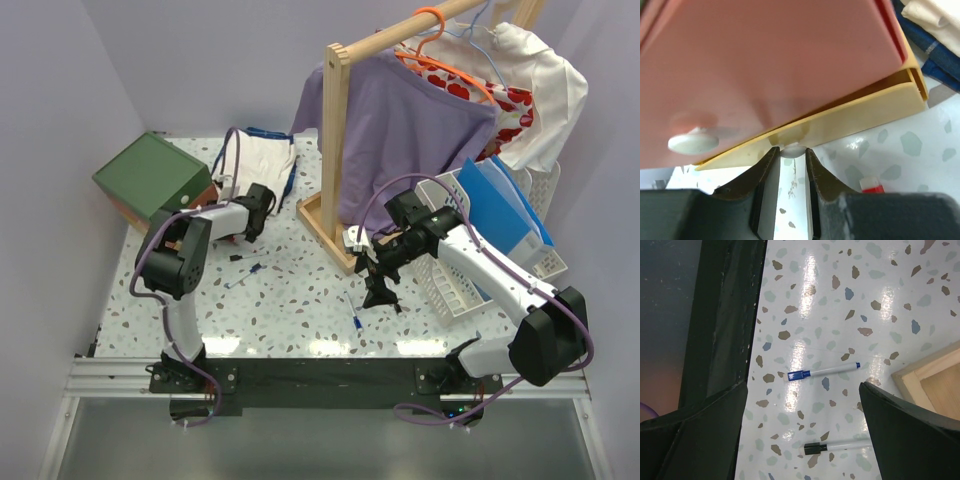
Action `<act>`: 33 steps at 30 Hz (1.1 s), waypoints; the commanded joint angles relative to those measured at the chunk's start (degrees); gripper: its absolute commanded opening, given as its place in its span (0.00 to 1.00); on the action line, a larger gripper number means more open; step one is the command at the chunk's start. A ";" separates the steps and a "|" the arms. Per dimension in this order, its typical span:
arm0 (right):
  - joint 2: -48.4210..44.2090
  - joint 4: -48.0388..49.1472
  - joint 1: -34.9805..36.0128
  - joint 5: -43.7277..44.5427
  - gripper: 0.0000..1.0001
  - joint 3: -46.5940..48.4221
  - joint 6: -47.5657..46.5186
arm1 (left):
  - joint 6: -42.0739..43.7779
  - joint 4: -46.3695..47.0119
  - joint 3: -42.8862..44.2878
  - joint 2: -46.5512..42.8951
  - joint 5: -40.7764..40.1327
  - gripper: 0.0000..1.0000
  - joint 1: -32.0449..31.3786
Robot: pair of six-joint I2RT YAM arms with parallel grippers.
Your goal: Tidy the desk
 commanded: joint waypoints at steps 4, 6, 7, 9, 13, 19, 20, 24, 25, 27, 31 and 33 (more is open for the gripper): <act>-0.54 -0.37 0.00 -0.53 0.99 1.34 -1.26 | -7.98 -3.56 -1.29 -4.87 1.51 0.15 -4.26; -0.72 -0.46 0.00 -0.53 0.99 1.34 -1.26 | -11.14 -5.93 -1.37 -4.87 1.60 0.15 -6.19; -0.81 -0.37 0.00 -0.53 0.99 1.34 -1.26 | -12.37 -6.81 -1.55 -4.87 1.51 0.15 -6.90; -0.81 -0.37 -0.09 -0.53 0.99 1.34 -1.35 | -15.37 -9.01 -1.81 -4.60 1.60 0.15 -8.65; -0.98 -0.37 -0.09 -0.71 0.99 1.34 -1.35 | -19.41 -12.97 -1.46 -4.08 2.03 0.16 -11.21; -1.07 -0.55 0.00 -0.71 0.99 1.42 -1.35 | -22.40 -14.46 -2.34 -4.52 3.53 0.16 -13.49; -0.98 -0.46 -0.09 -0.79 0.99 1.42 -1.35 | -23.45 -15.42 -2.25 -4.52 3.62 0.17 -13.58; -0.89 -0.46 -0.09 -0.71 0.99 1.42 -1.44 | -24.43 -15.61 -2.78 -5.48 4.67 0.16 -14.55; -0.89 -0.46 -0.09 -0.71 0.99 1.42 -1.44 | -24.60 -15.52 -2.69 -5.57 5.28 0.17 -14.55; -0.89 -0.55 -0.09 -0.71 0.99 1.42 -1.44 | -24.78 -15.52 -2.69 -5.83 5.73 0.17 -15.07; -0.98 -0.64 -0.09 -0.62 0.99 1.25 -1.35 | -26.44 -16.66 -2.43 -6.45 6.17 0.19 -15.08; -0.89 -0.46 0.00 -0.45 0.99 1.34 -1.44 | -26.89 -17.80 -2.08 -7.85 6.52 0.20 -15.08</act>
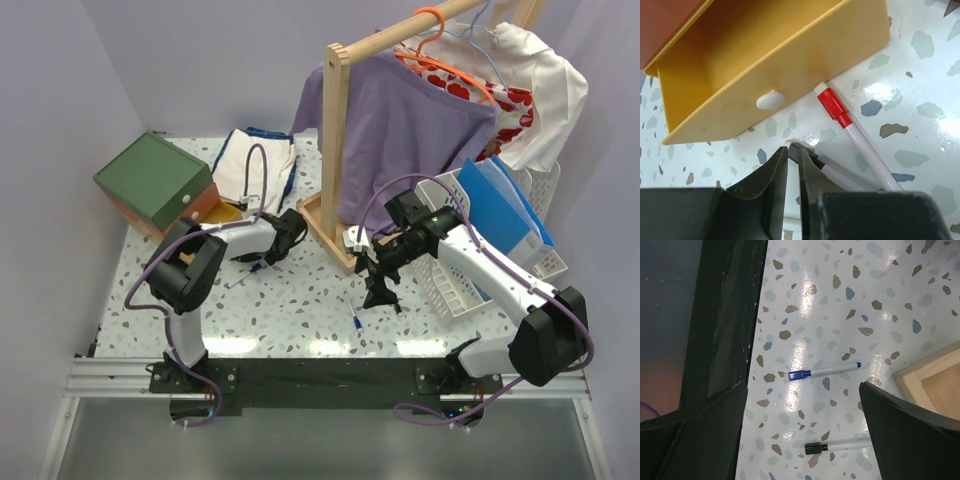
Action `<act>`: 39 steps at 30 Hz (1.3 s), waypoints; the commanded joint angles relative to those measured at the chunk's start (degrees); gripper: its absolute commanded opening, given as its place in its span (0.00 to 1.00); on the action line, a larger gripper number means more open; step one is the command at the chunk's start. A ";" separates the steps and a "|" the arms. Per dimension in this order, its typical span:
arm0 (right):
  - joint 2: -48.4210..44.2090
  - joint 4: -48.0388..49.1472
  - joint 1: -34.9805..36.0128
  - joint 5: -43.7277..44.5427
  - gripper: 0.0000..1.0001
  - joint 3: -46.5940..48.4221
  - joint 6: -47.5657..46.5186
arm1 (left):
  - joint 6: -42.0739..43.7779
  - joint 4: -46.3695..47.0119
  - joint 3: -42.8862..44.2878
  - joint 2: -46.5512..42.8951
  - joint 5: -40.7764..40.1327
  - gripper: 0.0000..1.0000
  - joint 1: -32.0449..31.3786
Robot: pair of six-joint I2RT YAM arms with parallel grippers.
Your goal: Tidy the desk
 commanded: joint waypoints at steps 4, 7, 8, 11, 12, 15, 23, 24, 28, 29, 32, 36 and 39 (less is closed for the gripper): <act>-0.72 -0.24 -0.09 0.19 0.99 1.16 -1.57 | -2.43 -1.59 -0.72 -8.90 1.78 0.25 -0.57; -0.63 -0.07 -0.09 0.72 0.99 1.07 -1.57 | 2.13 2.18 -3.71 -14.17 5.63 0.32 -0.57; -0.63 0.02 0.00 0.81 0.99 0.99 -1.66 | 5.19 4.89 -4.76 -17.31 6.96 0.35 -0.65; -0.54 0.02 0.00 1.25 0.99 0.81 -1.83 | 11.87 10.25 -9.33 -23.82 13.99 0.51 -0.57; -0.72 0.02 0.00 1.34 0.99 0.81 -2.09 | 13.47 11.41 -11.52 -25.42 16.01 0.54 -0.57; -0.98 -0.07 0.00 1.95 0.99 0.72 -2.45 | 21.29 17.03 -16.96 -32.44 26.90 0.67 -0.48; -1.24 1.42 0.00 5.02 0.99 0.72 -1.05 | 29.74 25.40 -31.21 -55.10 52.14 0.79 -0.57; -1.42 2.21 0.26 6.68 0.99 0.55 0.87 | 30.09 25.31 -31.66 -56.62 53.46 0.80 -0.57; -0.55 4.24 3.24 17.92 0.99 -0.51 5.10 | 31.06 26.01 -33.07 -63.38 59.26 0.84 -0.57; -0.37 4.94 4.82 20.91 0.99 -0.68 6.50 | 31.15 26.28 -33.25 -64.18 59.62 0.85 -0.65; 0.25 5.64 5.80 31.81 0.99 -1.47 11.34 | 31.33 26.98 -32.99 -65.95 59.54 0.85 -0.57; -1.95 11.08 5.89 43.85 0.99 -6.73 21.60 | 31.50 27.77 -33.60 -67.62 56.29 0.86 -0.65; -1.69 14.08 5.97 48.26 0.99 -9.81 27.49 | 31.33 28.91 -34.83 -68.76 55.76 0.87 -0.57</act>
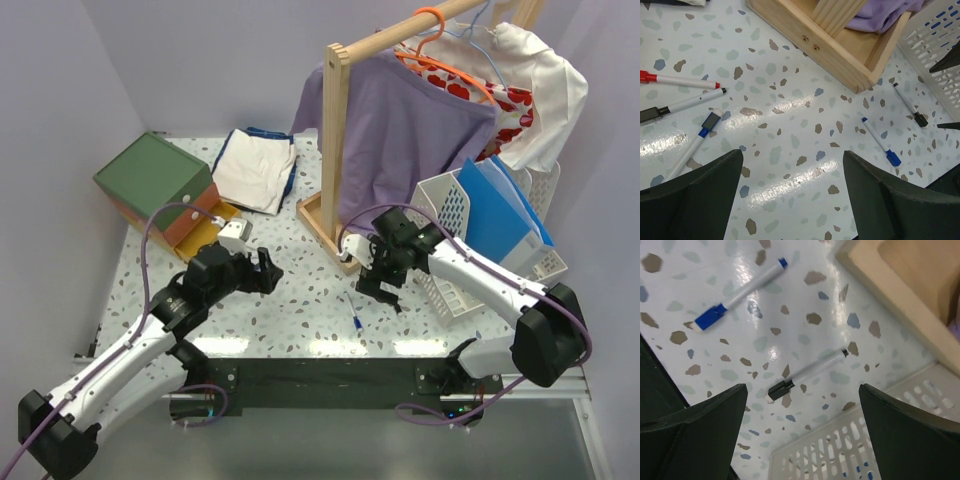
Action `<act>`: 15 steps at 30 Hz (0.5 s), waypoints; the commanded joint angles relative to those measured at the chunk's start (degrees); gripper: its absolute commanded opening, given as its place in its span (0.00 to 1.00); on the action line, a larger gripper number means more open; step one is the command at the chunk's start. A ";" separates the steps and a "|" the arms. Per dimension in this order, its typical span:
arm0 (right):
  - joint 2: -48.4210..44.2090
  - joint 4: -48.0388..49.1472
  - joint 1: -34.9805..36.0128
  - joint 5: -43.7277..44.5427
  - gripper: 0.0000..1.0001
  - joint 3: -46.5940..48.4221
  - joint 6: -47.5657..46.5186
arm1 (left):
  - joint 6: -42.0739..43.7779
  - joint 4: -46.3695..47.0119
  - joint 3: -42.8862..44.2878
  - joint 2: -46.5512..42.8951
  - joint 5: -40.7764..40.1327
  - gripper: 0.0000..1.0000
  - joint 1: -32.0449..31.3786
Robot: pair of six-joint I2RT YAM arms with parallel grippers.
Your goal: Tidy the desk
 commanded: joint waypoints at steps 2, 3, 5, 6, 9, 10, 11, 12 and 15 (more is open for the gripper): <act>-0.39 6.99 -0.10 13.21 0.99 -5.96 13.45 | 1.30 3.34 -1.78 -2.32 -0.96 0.87 -0.24; -0.22 7.60 -0.10 13.48 0.99 -7.28 14.85 | 1.30 3.34 -1.70 -2.67 -0.97 0.87 -0.24; -0.48 9.53 -0.19 14.53 0.99 -8.25 15.91 | 1.30 3.34 -1.96 -3.72 -1.49 0.87 -0.33; -0.30 9.97 -0.28 14.54 0.99 -8.86 16.18 | 1.38 3.43 -2.13 -4.07 -1.84 0.87 -0.24; 1.98 10.42 -0.28 14.44 0.98 -8.70 16.53 | 1.38 3.87 -2.40 -4.78 -2.28 0.87 -0.24; 2.94 10.68 -0.28 14.71 0.96 -8.61 16.88 | 1.38 3.87 -2.31 -4.78 -2.37 0.87 -0.24; 3.91 10.59 -0.28 14.71 0.94 -8.35 16.88 | 1.30 3.78 -2.22 -4.78 -2.37 0.87 -0.24; 6.00 10.42 -0.28 14.10 0.86 -7.82 16.80 | 1.30 3.69 -2.22 -4.96 -2.37 0.87 -0.24; 9.70 10.16 -0.28 13.75 0.66 -6.94 16.71 | 1.12 3.69 -2.40 -5.66 -2.46 0.87 -0.33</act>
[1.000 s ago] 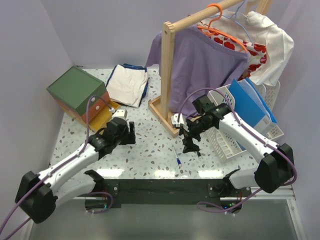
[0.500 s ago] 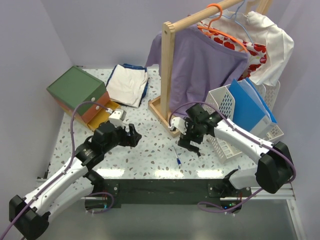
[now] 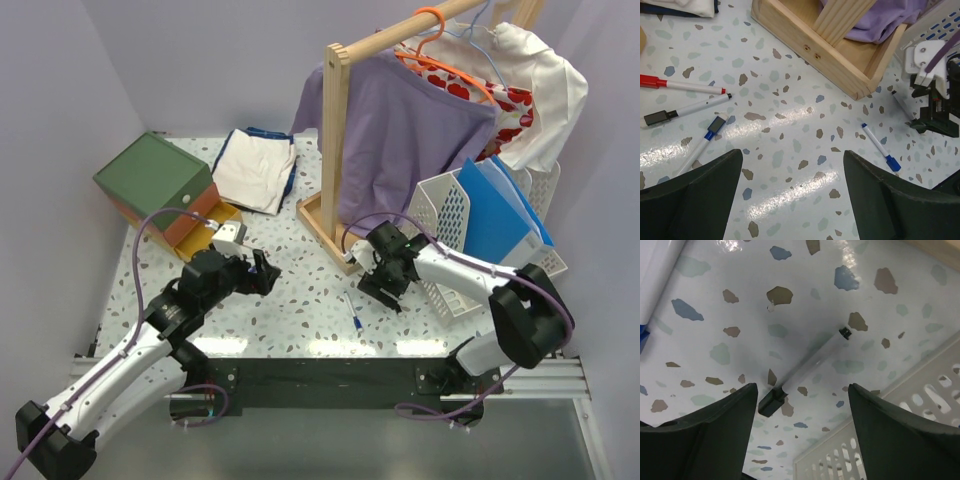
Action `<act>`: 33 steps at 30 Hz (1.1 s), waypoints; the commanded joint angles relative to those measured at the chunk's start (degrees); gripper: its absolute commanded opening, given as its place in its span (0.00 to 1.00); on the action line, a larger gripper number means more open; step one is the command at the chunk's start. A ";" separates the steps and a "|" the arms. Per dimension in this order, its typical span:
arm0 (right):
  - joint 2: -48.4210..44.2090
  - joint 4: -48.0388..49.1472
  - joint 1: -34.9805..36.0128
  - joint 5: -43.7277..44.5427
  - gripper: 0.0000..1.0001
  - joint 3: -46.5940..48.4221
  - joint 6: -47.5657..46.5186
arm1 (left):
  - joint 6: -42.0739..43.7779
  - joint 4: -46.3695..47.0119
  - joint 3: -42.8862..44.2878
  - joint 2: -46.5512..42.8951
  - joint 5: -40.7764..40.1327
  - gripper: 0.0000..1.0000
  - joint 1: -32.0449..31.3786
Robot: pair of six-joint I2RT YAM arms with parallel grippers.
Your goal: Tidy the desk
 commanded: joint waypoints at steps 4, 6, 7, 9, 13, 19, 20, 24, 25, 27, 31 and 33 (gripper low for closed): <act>6.23 0.49 -0.19 1.09 0.49 1.87 0.66 | 1.08 2.56 -0.34 -2.41 -1.37 0.87 -0.24; 6.58 0.49 -0.19 1.26 0.42 1.26 0.05 | 0.99 2.73 -0.43 -2.41 -1.28 0.87 -0.24; 7.19 0.32 -0.19 1.18 0.33 1.08 -0.21 | 0.99 2.73 -0.61 -2.41 -1.28 0.87 -0.33; 7.90 0.14 -0.19 0.57 0.21 0.56 -1.18 | 0.99 2.91 -0.61 -2.15 -1.02 0.87 -0.33; 8.08 -0.47 -0.10 -1.80 0.00 0.73 -2.24 | 0.81 3.17 -0.61 -2.50 -0.05 0.87 -0.33; 2.20 -13.29 -0.19 -18.75 0.00 6.78 -15.13 | -2.69 9.13 -4.80 -5.92 8.72 0.88 -0.33; 0.36 -15.14 -0.19 -21.38 0.00 8.79 -19.16 | -4.36 13.50 -6.13 -6.27 10.83 0.88 -0.33; -3.43 -19.64 -0.10 -33.33 0.00 13.38 -23.60 | -18.91 32.40 -16.22 -6.10 22.51 0.88 -0.33; -3.78 -19.81 -0.10 -34.75 0.00 14.25 -23.68 | -21.05 36.27 -17.73 -5.93 23.41 0.88 -0.33; -3.62 -20.16 0.25 -37.65 0.00 17.24 -23.07 | -25.09 44.81 -19.41 -4.97 23.94 0.89 -0.59; -1.60 -17.89 1.65 -43.54 0.00 21.73 -18.25 | -26.08 50.19 -18.37 -2.24 21.40 0.89 -1.99; 0.85 -16.48 2.18 -45.04 0.00 24.89 -13.07 | -26.00 52.03 -17.14 0.04 19.38 0.89 -3.30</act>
